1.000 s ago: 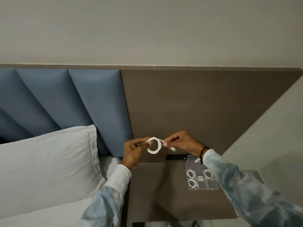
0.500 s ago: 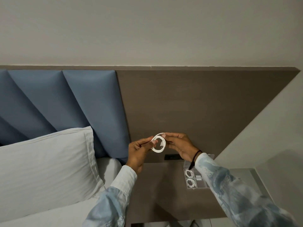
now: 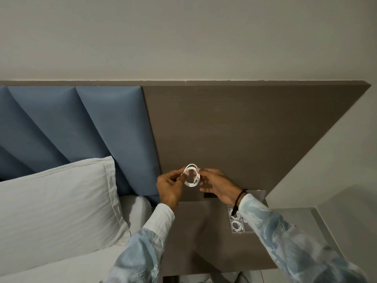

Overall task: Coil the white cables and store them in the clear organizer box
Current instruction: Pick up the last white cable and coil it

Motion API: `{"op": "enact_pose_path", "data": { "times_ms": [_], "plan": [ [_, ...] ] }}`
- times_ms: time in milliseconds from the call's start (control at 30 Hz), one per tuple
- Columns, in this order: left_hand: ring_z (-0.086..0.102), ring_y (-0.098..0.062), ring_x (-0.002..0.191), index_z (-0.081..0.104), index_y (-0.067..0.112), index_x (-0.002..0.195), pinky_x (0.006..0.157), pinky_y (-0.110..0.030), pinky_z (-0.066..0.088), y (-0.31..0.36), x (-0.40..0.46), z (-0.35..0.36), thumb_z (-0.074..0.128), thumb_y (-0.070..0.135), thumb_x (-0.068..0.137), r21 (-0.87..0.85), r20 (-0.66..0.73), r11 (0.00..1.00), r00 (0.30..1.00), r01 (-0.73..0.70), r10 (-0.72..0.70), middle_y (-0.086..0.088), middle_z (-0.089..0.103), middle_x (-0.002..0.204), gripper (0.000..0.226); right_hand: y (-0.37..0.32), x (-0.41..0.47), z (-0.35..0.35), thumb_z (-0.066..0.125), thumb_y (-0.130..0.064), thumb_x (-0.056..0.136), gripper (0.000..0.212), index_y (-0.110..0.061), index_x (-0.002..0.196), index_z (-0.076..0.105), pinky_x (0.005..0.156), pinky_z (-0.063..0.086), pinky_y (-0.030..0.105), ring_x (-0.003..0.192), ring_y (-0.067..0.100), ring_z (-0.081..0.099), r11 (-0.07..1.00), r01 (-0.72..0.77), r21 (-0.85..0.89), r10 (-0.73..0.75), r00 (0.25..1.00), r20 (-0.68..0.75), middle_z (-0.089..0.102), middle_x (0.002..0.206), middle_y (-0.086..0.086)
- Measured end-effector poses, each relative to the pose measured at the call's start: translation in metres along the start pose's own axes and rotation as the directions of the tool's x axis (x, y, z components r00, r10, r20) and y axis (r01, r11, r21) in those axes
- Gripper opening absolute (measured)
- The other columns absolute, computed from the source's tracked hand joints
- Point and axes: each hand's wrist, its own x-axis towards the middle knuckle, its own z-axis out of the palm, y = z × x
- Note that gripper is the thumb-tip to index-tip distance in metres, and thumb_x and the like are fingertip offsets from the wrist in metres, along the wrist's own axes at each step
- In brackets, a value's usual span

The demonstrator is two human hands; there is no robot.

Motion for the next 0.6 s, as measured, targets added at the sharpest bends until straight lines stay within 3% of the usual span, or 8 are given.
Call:
{"op": "enact_pose_path", "data": {
  "times_ms": [167, 300, 500, 600],
  "plan": [
    [0.076, -0.002, 0.080, 0.080, 0.027, 0.085, 0.071, -0.013, 0.057, 0.006, -0.002, 0.000, 0.080, 0.001, 0.081, 0.021, -0.014, 0.997, 0.997, -0.079, 0.079, 0.017, 0.079, 0.078, 0.026, -0.003, -0.005, 0.002, 0.076, -0.026, 0.089, 0.030, -0.010, 0.113, 0.069, 0.078, 0.055, 0.033, 0.079, 0.012, 0.061, 0.998, -0.002, 0.063, -0.001, 0.999, 0.036, 0.069, 0.093, 0.003],
    [0.075, 0.003, 0.078, 0.082, 0.014, 0.094, 0.068, -0.010, 0.055, 0.010, -0.005, 0.003, 0.080, 0.003, 0.082, 0.097, 0.009, 0.987, 0.992, -0.128, 0.128, 0.025, 0.076, 0.075, 0.017, 0.000, -0.005, 0.003, 0.079, -0.023, 0.086, 0.021, -0.015, 0.104, 0.070, 0.068, 0.053, 0.027, 0.074, 0.008, 0.057, 0.999, 0.037, -0.012, -0.037, 0.999, 0.035, 0.067, 0.088, -0.001],
    [0.073, 0.006, 0.073, 0.082, 0.009, 0.094, 0.067, -0.009, 0.054, 0.009, -0.007, 0.006, 0.080, 0.001, 0.081, 0.152, -0.004, 0.979, 0.991, -0.134, 0.136, 0.023, 0.074, 0.079, 0.015, 0.001, -0.004, 0.002, 0.078, -0.003, 0.081, 0.037, -0.015, 0.114, 0.066, 0.061, 0.054, 0.023, 0.076, 0.013, 0.068, 0.986, 0.087, -0.143, -0.093, 0.995, -0.038, 0.075, 0.095, 0.008],
    [0.073, 0.004, 0.074, 0.082, 0.009, 0.093, 0.070, -0.014, 0.057, 0.006, -0.011, 0.011, 0.080, 0.002, 0.080, 0.192, -0.039, 0.968, 0.984, -0.164, 0.174, 0.011, 0.078, 0.086, 0.015, 0.005, 0.000, 0.005, 0.078, 0.000, 0.076, 0.048, -0.013, 0.118, 0.060, 0.058, 0.057, 0.026, 0.071, 0.017, 0.068, 0.980, 0.072, -0.187, -0.098, 0.987, -0.131, 0.072, 0.093, 0.013]
  ]
}}
